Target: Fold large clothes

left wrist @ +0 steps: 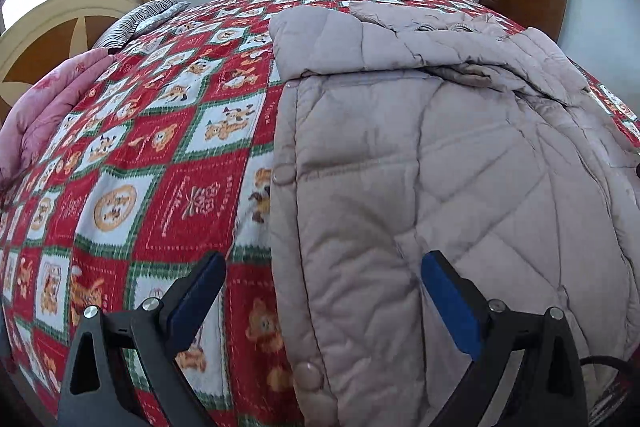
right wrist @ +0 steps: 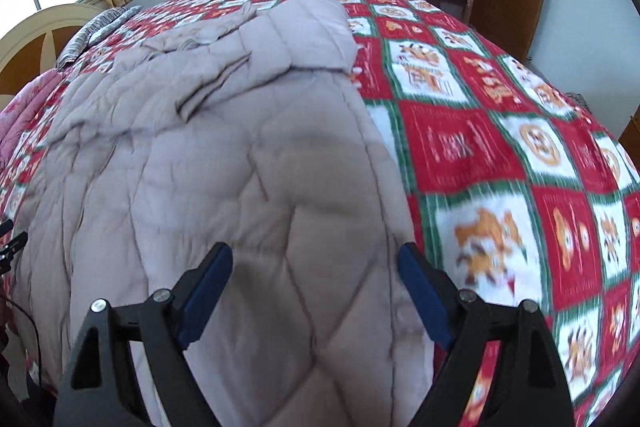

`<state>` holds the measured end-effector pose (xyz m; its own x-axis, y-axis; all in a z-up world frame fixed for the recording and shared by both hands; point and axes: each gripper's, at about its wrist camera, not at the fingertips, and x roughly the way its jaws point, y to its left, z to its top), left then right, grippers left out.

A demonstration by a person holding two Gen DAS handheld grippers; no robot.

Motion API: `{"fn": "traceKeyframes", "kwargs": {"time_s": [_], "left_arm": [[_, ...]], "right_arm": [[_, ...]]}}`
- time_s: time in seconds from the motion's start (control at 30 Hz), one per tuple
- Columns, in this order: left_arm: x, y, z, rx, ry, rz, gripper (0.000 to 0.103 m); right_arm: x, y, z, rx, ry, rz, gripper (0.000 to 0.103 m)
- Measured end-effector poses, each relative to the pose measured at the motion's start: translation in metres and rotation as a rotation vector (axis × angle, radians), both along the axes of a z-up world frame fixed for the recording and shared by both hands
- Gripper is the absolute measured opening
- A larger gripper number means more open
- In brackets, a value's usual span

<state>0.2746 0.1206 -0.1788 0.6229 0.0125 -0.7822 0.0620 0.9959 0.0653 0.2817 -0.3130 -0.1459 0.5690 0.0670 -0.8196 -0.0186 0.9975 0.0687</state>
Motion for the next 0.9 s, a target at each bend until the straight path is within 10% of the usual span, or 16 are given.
{"fn": "traceKeyframes", "kwargs": {"time_s": [0.27,0.37,0.43,0.53,0.77,0.83,0.9], "left_arm": [[-0.045,-0.006,-0.019,-0.177,0.054,-0.069,0.097],[-0.054,-0.013,-0.018,-0.16,0.016,-0.112,0.07],[-0.056,-0.014,-0.013,-0.171,0.004,-0.145,0.032],[-0.059,-0.016,-0.004,-0.119,-0.022,-0.165,0.019],[-0.064,0.01,0.006,-0.115,-0.048,-0.147,0.023],[-0.065,0.009,0.004,-0.114,-0.044,-0.118,0.045],[-0.066,0.007,0.0,-0.094,-0.037,-0.098,0.068]], "right_arm": [[-0.042,-0.007,-0.005,0.074,0.019,-0.013,0.074],[-0.049,-0.007,-0.011,0.085,0.032,-0.016,0.056],[-0.054,-0.007,-0.012,0.126,0.041,-0.025,0.044],[-0.056,0.002,-0.014,0.163,0.057,-0.02,0.04],[-0.07,0.019,-0.012,0.086,0.018,0.01,0.046],[-0.072,0.004,-0.009,0.122,-0.02,-0.049,0.071],[-0.073,-0.009,-0.01,0.165,-0.022,-0.102,0.076]]}}
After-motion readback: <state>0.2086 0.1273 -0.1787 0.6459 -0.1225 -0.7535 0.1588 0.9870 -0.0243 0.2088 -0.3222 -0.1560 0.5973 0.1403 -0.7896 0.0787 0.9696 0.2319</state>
